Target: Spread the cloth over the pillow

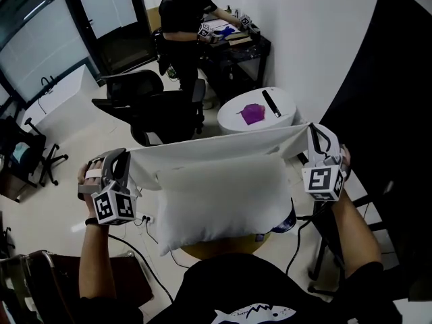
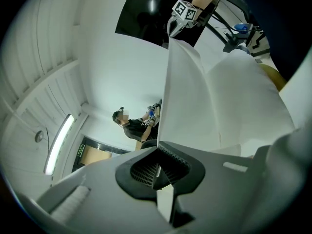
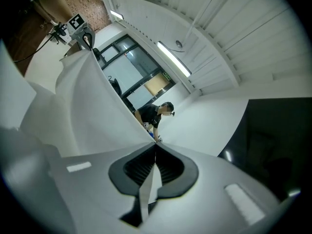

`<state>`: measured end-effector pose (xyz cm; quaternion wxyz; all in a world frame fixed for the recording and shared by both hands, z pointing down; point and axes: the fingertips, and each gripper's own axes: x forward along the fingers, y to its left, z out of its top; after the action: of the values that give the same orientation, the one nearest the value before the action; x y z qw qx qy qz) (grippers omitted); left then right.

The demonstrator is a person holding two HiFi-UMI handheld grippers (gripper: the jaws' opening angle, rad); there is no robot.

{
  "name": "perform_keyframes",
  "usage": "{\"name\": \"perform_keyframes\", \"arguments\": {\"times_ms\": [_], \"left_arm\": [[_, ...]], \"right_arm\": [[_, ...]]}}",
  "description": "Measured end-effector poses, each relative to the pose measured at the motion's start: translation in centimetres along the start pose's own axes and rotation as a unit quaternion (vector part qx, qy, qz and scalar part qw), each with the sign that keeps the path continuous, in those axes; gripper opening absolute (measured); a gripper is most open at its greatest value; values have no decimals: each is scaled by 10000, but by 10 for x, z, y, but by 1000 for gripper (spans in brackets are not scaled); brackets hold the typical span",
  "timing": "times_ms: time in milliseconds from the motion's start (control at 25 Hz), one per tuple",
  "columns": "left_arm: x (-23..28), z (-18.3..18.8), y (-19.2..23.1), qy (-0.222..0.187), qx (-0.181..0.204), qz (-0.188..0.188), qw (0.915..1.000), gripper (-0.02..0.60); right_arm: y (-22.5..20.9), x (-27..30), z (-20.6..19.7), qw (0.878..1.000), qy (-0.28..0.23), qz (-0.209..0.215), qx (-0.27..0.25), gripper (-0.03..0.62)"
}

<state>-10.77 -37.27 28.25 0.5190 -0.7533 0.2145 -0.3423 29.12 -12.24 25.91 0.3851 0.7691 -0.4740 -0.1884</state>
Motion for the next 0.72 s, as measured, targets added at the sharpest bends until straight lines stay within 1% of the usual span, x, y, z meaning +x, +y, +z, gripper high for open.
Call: {"name": "perform_keyframes", "arguments": {"times_ms": [200, 320, 520, 720], "left_arm": [[-18, 6, 22, -9, 145, 258, 9996, 0], [-29, 5, 24, 16, 218, 297, 9993, 0], [-57, 7, -2, -11, 267, 81, 9996, 0], [-95, 7, -56, 35, 252, -367, 9990, 0]], "right_arm": [[-19, -14, 21, 9992, -362, -141, 59, 9], [-18, -28, 26, 9990, -439, -128, -1, 9], [-1, -64, 17, 9990, -452, 45, -56, 9], [31, -108, -7, 9987, -269, 418, 137, 9]]}}
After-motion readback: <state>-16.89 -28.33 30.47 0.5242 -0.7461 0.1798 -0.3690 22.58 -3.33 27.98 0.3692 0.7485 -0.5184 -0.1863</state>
